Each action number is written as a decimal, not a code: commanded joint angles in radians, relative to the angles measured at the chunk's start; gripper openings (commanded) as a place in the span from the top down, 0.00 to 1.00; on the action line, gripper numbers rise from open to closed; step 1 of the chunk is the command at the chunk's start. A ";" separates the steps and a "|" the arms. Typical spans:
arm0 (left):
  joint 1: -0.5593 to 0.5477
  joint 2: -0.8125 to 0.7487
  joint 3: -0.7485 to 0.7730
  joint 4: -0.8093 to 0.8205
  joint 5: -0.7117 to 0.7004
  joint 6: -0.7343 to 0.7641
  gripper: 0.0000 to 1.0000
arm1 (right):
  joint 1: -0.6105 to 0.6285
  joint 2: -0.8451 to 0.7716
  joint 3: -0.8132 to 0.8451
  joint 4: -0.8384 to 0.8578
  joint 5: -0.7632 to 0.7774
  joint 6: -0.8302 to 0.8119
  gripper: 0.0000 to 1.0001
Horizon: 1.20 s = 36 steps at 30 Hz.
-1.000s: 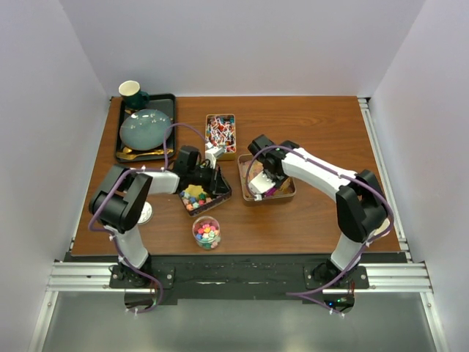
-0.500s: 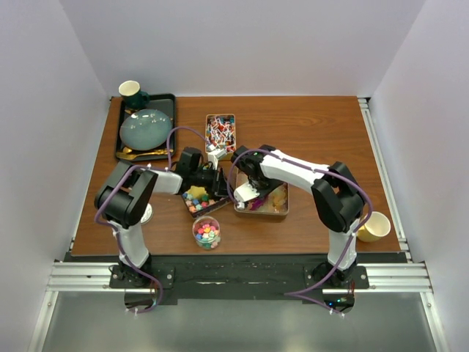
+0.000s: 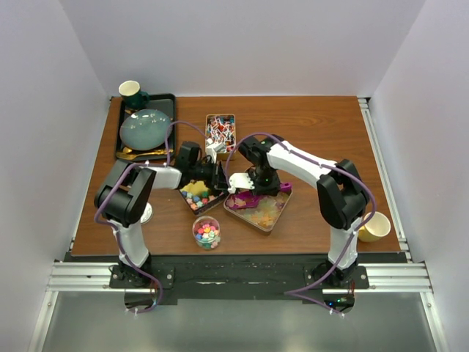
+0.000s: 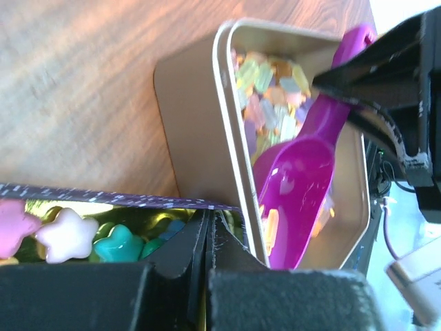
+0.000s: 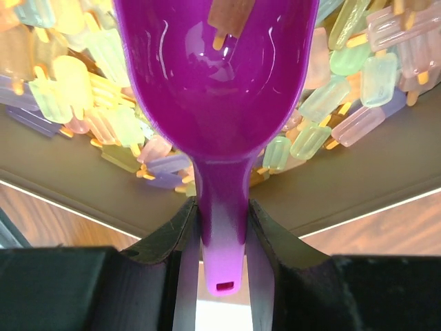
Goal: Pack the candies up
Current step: Scoop the fake candies from the storage box.
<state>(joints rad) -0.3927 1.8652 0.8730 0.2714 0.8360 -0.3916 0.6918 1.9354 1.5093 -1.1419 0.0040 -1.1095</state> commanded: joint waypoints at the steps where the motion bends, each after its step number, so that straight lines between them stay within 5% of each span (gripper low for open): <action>1: 0.012 -0.015 0.090 -0.073 0.072 0.059 0.92 | -0.020 -0.091 -0.046 0.136 -0.249 0.048 1.00; 7: 0.051 -0.040 0.219 -0.224 0.175 0.168 0.69 | -0.066 -0.205 -0.138 0.174 -0.341 0.031 1.00; 17: 0.124 -0.116 0.290 -0.354 0.296 0.253 0.56 | -0.089 -0.314 -0.239 0.228 -0.323 0.034 1.00; 26: 0.253 -0.259 0.230 -0.466 0.082 0.347 0.43 | -0.048 -0.401 -0.106 0.068 -0.199 -0.059 1.00; 36: 0.376 -0.481 0.095 -0.506 -0.245 0.430 0.30 | 0.176 -0.365 0.063 -0.094 0.076 -0.124 1.00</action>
<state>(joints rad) -0.0452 1.4597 0.9997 -0.2241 0.7261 -0.0307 0.8188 1.5642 1.4784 -1.1336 -0.0490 -1.2003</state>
